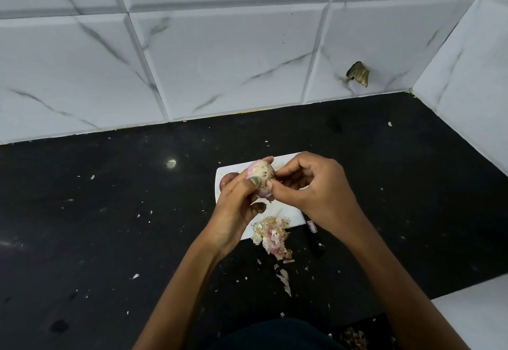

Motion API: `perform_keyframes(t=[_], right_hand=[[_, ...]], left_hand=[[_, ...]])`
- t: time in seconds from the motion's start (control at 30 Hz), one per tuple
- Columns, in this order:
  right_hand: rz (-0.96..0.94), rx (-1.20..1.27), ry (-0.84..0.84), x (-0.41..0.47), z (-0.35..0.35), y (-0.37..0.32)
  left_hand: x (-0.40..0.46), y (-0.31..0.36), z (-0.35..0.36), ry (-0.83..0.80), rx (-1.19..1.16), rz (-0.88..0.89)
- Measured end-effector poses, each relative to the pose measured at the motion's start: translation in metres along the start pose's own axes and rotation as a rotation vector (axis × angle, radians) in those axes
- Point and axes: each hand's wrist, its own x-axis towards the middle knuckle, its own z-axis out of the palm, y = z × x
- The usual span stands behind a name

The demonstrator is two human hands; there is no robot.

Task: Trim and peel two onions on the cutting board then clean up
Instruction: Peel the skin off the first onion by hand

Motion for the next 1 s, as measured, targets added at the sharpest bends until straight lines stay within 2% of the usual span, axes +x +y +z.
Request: perform_keyframes(t=[0.13, 0.27, 0.43, 0.57, 0.63, 0.73, 0.77, 0.8, 0.9, 1.0], right_hand=[[-0.021, -0.028, -0.024, 0.002, -0.003, 0.001], [0.004, -0.058, 0.027, 0.003, -0.002, 0.006], [0.089, -0.018, -0.033, 0.006, -0.006, 0.009], [0.099, -0.102, -0.024, 0.004, -0.007, 0.011], [0.106, -0.187, -0.09, 0.002, -0.011, 0.011], [0.161, -0.214, -0.311, 0.001, -0.015, 0.008], [0.166, -0.217, -0.337, 0.001, -0.014, 0.009], [0.158, -0.198, -0.312, 0.0, -0.013, 0.01], [0.139, -0.067, -0.089, 0.001, -0.004, 0.007], [0.127, -0.028, -0.016, 0.001, 0.007, 0.003]], left_hand=[[0.0, -0.001, -0.001, -0.017, 0.025, 0.0], [0.0, -0.002, 0.001, -0.036, 0.02, -0.008], [-0.002, -0.004, 0.001, -0.023, -0.069, -0.05], [-0.002, -0.004, 0.0, 0.011, -0.108, -0.086], [-0.002, -0.004, -0.001, 0.018, -0.12, -0.099], [-0.003, -0.003, -0.001, 0.014, -0.15, -0.106], [-0.003, -0.003, 0.0, 0.015, -0.148, -0.108], [-0.003, -0.002, 0.001, 0.019, -0.135, -0.109], [-0.003, -0.003, 0.001, 0.045, -0.048, -0.1], [-0.002, -0.004, 0.002, 0.045, 0.066, -0.077]])
